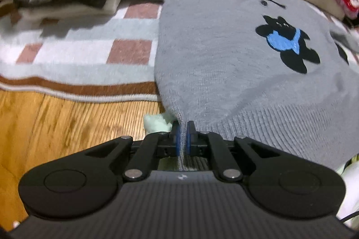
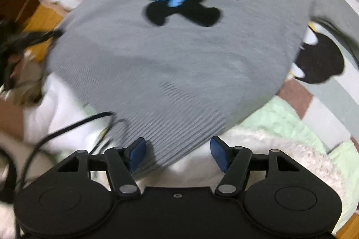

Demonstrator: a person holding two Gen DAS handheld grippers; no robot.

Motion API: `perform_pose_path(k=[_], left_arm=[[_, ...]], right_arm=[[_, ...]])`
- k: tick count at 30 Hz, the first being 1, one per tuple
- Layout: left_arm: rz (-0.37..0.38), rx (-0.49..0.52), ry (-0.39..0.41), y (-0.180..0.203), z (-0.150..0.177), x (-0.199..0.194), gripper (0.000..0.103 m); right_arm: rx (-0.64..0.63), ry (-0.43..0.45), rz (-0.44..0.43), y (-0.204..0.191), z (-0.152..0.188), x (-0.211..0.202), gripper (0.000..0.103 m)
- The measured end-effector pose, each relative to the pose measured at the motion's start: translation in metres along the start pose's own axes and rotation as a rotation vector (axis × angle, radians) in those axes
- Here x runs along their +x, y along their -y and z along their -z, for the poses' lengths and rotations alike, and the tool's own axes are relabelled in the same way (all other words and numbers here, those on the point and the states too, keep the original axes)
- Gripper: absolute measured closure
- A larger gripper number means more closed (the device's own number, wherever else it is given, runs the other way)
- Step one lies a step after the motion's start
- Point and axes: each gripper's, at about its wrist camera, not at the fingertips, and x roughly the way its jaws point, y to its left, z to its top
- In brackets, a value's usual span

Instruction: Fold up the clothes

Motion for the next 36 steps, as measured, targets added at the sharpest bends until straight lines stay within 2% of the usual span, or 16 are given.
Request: perform_pose_path(k=[2,7,8,9,10,13,17,19,21,24,25,26,28,30,33,36], left_arm=[[-0.002,-0.01,-0.004,0.0,-0.001,0.002,0.098],[0.017,-0.088,-0.004,-0.008,0.0,0.002,0.098],[0.018,-0.096,-0.002,-0.01,-0.001,0.001,0.098],[0.017,-0.1,-0.001,-0.01,-0.001,0.001,0.098],[0.015,-0.102,-0.001,-0.01,-0.002,0.001,0.098],[0.007,-0.103,-0.006,-0.009,-0.002,0.003,0.097],[-0.007,-0.09,-0.003,-0.006,-0.001,0.004,0.097],[-0.008,-0.095,-0.003,-0.006,0.0,0.004,0.097],[-0.007,-0.102,-0.003,-0.007,0.001,0.005,0.097],[-0.009,-0.098,-0.005,-0.007,0.0,0.006,0.097],[-0.012,-0.091,-0.006,-0.007,-0.001,0.006,0.097],[-0.015,-0.077,-0.01,-0.006,-0.001,0.005,0.098],[-0.026,-0.053,-0.021,-0.005,-0.003,0.002,0.098],[-0.03,-0.041,-0.032,-0.006,-0.004,-0.001,0.098],[-0.027,-0.035,-0.057,-0.006,-0.005,-0.001,0.098],[-0.025,-0.001,-0.081,-0.004,-0.005,0.004,0.098]], right_arm=[[-0.046,0.004,-0.017,-0.011,0.006,-0.004,0.033],[-0.151,0.059,0.153,-0.036,0.013,0.012,0.036],[-0.146,0.088,0.161,-0.036,0.012,0.01,0.05],[-0.125,0.122,0.153,-0.033,0.009,0.005,0.069],[-0.097,0.155,0.15,-0.029,0.007,0.001,0.074],[-0.003,0.254,0.189,-0.01,0.005,-0.011,0.078],[-0.01,0.226,0.302,-0.002,-0.002,-0.001,0.077],[0.007,0.179,0.293,-0.007,-0.001,0.009,0.064],[0.035,0.153,0.259,-0.013,0.001,0.019,0.043],[0.096,0.131,0.21,-0.02,0.007,0.04,0.041],[0.056,0.132,0.239,-0.026,0.009,0.043,0.047],[-0.002,0.136,0.282,-0.034,0.012,0.044,0.075],[-0.091,0.147,0.348,-0.049,0.015,0.037,0.098],[-0.138,0.171,0.38,-0.062,0.016,0.005,0.1],[-0.219,0.155,0.356,-0.082,0.028,-0.04,0.1],[-0.242,0.083,0.352,-0.082,0.039,-0.04,0.1]])
